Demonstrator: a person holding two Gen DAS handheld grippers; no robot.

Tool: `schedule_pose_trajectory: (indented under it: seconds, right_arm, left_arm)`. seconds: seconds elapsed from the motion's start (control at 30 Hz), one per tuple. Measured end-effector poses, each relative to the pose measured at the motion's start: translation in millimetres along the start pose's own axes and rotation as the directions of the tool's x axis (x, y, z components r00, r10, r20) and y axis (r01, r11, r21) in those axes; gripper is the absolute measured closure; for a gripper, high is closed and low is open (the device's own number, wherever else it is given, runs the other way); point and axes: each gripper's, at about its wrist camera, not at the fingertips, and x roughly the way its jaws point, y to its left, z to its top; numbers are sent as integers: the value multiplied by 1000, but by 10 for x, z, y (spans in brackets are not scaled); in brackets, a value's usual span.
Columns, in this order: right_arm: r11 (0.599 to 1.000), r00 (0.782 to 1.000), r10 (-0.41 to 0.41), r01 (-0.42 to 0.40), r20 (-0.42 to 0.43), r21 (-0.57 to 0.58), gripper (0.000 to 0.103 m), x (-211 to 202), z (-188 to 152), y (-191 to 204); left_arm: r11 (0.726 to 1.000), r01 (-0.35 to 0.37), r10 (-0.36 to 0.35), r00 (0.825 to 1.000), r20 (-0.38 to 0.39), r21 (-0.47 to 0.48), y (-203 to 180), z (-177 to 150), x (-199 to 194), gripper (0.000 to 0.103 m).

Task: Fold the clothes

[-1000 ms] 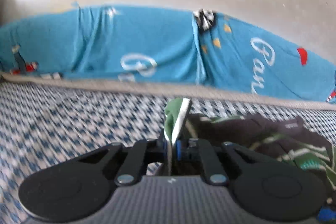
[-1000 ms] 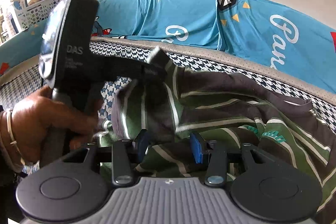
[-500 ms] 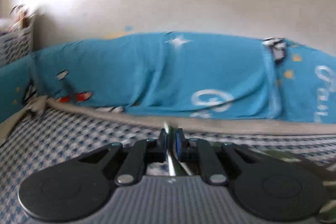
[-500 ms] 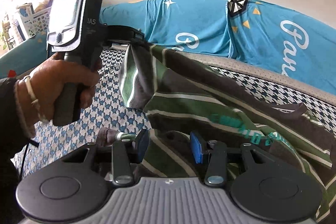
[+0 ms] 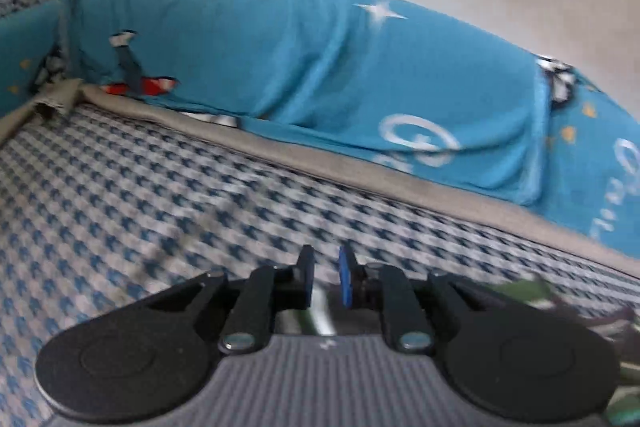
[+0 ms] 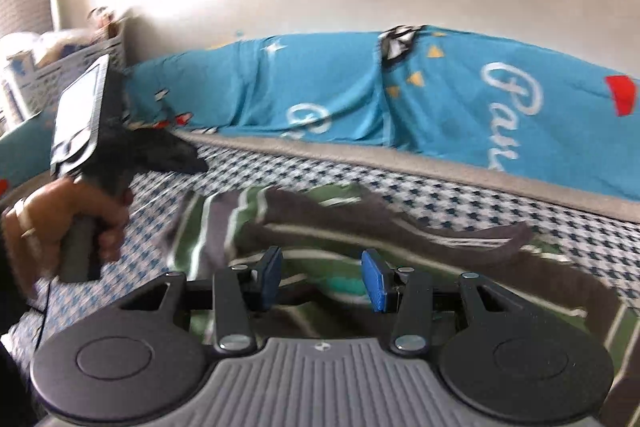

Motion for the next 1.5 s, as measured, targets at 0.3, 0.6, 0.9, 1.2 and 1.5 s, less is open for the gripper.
schedule_pose_trajectory:
  seconds: [0.3,0.6,0.9,1.2,1.5]
  right_arm:
    - [981,986,-167,164,23,107,60,71,41,-521]
    - [938,964,-266,261,-8,228,56,295,57,-1061]
    - [943,962,-265,272,-59,192,56,629,40,-1188]
    - [950,961,-259,272,-100,153,54,857,-29,-1238]
    - [949,950,-299,306,-93,74,54,949,-43,-1165]
  left_arm:
    - [989,117,-112,992,-64,87,-386,-262,-106,84]
    - [975,171,-157,982,-108,140,-562,-410,-126,74]
    - [977,172,-156,980,-122,128,-583,-423,-30,71]
    - [973,176,-156,978,-136,152,-631,-480,53,64]
    - [967,169,-147,981,-127,191,-663,-514,76,61]
